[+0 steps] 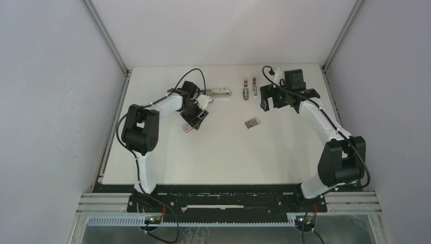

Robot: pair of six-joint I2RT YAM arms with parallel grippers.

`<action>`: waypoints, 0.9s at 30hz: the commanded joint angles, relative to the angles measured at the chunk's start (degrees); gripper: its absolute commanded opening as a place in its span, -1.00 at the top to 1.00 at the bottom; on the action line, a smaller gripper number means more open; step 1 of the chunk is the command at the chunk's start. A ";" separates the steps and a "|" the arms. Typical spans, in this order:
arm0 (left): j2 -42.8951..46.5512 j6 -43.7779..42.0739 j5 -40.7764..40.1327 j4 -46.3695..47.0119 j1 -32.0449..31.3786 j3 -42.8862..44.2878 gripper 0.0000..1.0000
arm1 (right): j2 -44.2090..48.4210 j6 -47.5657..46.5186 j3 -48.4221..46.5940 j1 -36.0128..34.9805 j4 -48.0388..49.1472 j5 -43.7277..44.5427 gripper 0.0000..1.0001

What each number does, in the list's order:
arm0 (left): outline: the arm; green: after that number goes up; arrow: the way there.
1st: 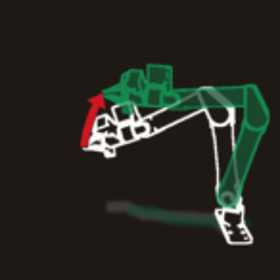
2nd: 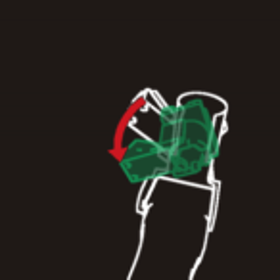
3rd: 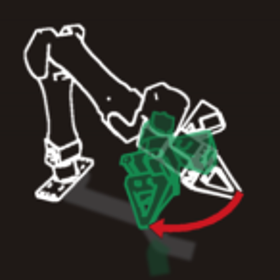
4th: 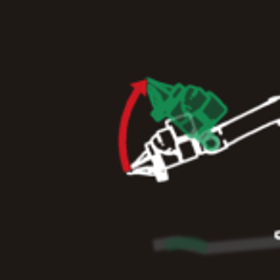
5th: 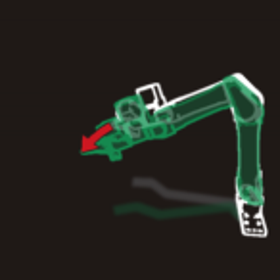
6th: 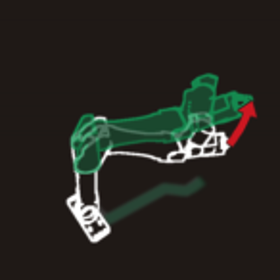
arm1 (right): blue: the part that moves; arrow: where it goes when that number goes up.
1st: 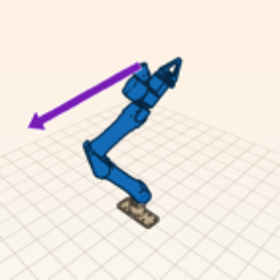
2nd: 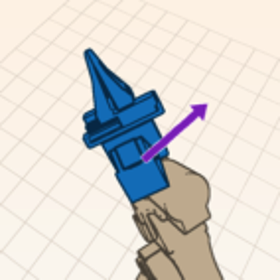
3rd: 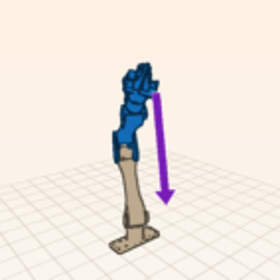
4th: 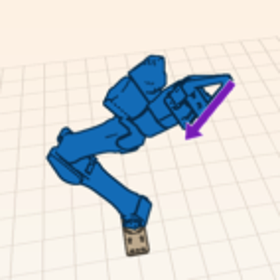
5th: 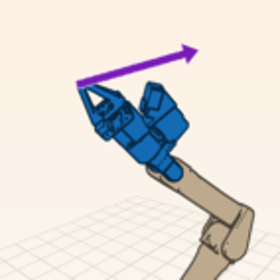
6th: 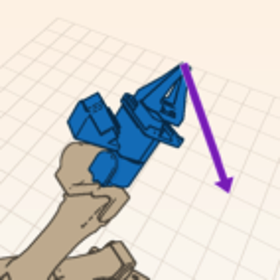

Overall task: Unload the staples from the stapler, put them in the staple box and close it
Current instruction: Move the staple box to the center of the board.

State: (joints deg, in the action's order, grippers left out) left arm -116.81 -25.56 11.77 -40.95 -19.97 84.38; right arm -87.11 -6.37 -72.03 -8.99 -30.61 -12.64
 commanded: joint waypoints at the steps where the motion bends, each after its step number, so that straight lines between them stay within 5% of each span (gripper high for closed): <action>1: 3.26 0.24 0.82 0.97 -1.32 -3.93 -0.29 | -2.56 1.33 -0.48 0.07 1.47 -1.66 -0.91; 5: 4.61 -0.87 2.12 0.88 -1.38 -5.72 -0.10 | -4.92 1.85 -0.48 0.06 0.89 -2.00 -0.90; 17: 9.31 -8.00 3.15 -1.55 -1.26 -10.48 -0.27 | -8.97 2.52 -0.48 -0.19 0.50 -2.43 -0.87; 27: 7.63 -7.89 5.07 -1.41 -1.35 -9.33 0.08 | -10.19 2.94 -0.48 -0.06 0.59 -2.13 -0.83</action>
State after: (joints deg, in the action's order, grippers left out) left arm -110.21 -32.60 13.91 -41.56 -21.15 75.00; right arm -96.71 -4.80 -72.03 -9.04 -31.11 -14.28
